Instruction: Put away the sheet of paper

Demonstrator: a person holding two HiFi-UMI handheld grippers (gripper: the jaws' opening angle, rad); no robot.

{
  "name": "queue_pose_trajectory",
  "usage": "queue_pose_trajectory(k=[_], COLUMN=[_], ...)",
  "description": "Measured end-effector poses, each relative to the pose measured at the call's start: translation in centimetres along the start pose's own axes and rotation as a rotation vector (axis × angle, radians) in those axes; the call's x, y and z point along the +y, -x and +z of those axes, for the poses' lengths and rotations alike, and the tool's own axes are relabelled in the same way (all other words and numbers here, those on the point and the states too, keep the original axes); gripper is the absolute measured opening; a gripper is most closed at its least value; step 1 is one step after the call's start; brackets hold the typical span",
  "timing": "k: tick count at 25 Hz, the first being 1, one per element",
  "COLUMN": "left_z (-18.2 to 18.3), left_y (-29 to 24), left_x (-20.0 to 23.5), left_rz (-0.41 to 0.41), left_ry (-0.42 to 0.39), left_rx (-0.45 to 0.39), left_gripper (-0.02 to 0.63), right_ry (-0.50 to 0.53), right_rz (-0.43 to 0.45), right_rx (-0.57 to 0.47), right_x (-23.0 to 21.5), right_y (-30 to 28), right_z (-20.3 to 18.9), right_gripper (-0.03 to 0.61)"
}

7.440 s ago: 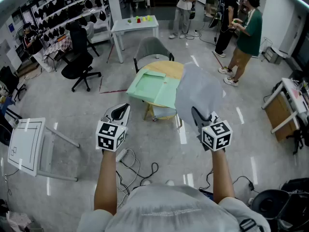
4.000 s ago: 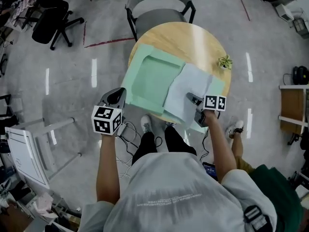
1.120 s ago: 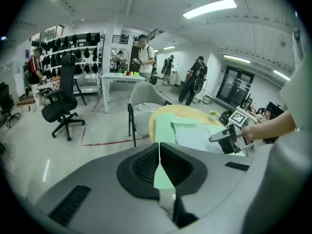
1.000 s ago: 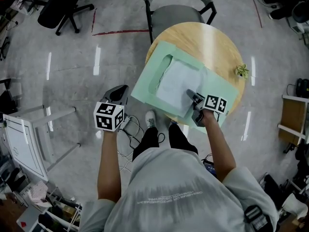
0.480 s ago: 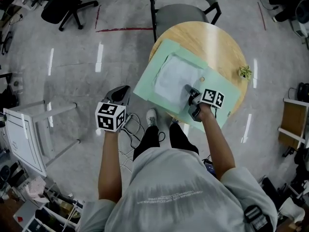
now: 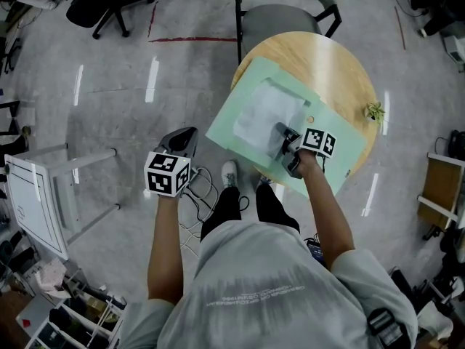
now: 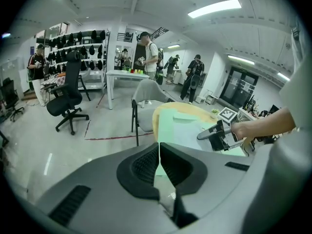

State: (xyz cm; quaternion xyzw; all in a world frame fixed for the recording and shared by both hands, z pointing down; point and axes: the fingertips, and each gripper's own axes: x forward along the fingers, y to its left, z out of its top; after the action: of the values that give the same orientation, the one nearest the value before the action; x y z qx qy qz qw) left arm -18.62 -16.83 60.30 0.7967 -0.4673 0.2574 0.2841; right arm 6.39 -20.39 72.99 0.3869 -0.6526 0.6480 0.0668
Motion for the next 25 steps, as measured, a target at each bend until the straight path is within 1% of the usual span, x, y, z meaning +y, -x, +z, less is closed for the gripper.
queue_pose_trajectory(k=[4,5,6,7,8,10,11,12,14,17,20,22,25], left_z=[-0.1,-0.1,0.0,0.0,0.0,0.1,0.1,0.1,0.3,0.5,0.9,1.2,1.8], left_y=[0.1,0.2,0.2,0.2,0.2,0.2,0.2,0.3,0.7,1.1,1.6,2.2,3.0], left_x=[0.0,0.0,0.0,0.0,-0.1,-0.4,-0.5,-0.5,-0.3,-0.2,-0.5,-0.4,-0.2], left_rz=[-0.006,-0.006,-0.005,-0.005,-0.006,-0.013,-0.018,-0.022,-0.023,-0.027,-0.043,-0.053,-0.078], left_ry=[0.000,0.000,-0.001,-0.002,-0.003,-0.006,-0.008,-0.011,-0.014,-0.024,-0.042,-0.056,-0.091], left_rx=[-0.003,-0.003,-0.004,-0.004,-0.005,-0.005,-0.007,-0.009,-0.015,-0.021,-0.033,-0.047,-0.067], left_gripper=[0.025,0.025,0.025,0.025,0.025,0.025,0.025,0.025,0.025,0.025,0.025,0.025,0.025], right_ry=[0.024,0.019,0.008,-0.007,-0.021,-0.035,-0.032,-0.024,-0.002,0.023,0.037,0.041,0.057], right_rz=[0.001,0.001,0.000,-0.003,-0.004,-0.006,-0.010,-0.018,-0.041,-0.082,-0.132,-0.163,-0.195], right_rx=[0.009,0.010,0.010,0.007,0.001,-0.020,-0.031,-0.040,-0.046,-0.062,-0.106,-0.150,-0.243], right_x=[0.8,0.9,1.0,0.9,0.9,1.0,1.1,1.2,1.4,1.4,1.2,1.4,2.5], right_y=[-0.5,-0.6,-0.6,-0.5,-0.3,0.4,0.8,1.1,1.6,3.0,5.2,6.6,9.0], right_z=[0.2,0.3,0.3,0.3,0.4,0.6,0.7,0.7,0.6,0.6,0.6,0.7,0.9], right_gripper=[0.044,0.056,0.096,0.157,0.189,0.215,0.244,0.269,0.293,0.319,0.331,0.333,0.333])
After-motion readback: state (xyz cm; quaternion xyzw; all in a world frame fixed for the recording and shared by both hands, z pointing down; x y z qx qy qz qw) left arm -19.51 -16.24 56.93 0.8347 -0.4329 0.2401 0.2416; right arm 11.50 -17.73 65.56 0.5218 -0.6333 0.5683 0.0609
